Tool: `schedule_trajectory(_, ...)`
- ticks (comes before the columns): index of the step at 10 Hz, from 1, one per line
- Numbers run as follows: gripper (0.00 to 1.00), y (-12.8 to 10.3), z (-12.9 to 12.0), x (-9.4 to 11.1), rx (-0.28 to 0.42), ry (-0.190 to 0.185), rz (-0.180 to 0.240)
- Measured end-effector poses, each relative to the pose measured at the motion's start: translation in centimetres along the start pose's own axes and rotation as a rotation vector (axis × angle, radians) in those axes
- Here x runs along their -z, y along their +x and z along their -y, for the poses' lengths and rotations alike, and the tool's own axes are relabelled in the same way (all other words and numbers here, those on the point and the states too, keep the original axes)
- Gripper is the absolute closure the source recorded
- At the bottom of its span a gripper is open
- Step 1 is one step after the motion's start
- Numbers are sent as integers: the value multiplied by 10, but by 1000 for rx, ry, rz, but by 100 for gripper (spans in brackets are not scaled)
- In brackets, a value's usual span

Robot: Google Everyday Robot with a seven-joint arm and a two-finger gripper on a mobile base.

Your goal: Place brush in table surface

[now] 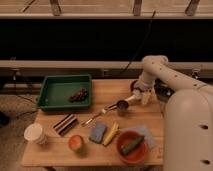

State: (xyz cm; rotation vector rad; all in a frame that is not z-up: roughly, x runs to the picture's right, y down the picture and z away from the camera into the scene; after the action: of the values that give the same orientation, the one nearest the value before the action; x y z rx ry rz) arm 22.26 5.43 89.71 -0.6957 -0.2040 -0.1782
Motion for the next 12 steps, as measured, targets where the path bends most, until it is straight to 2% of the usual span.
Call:
schedule_trajectory(3, 68, 0, 1, 4, 2, -6, 6)
schedule_trajectory(5, 91, 0, 1, 11, 4, -5, 5)
schedule_trajectory(6, 98, 1, 0, 15, 5, -4, 3)
schedule_trajectory(8, 100, 0, 0, 27, 15, -1, -4)
schedule_trajectory(12, 100, -12, 6, 66, 63, 27, -7)
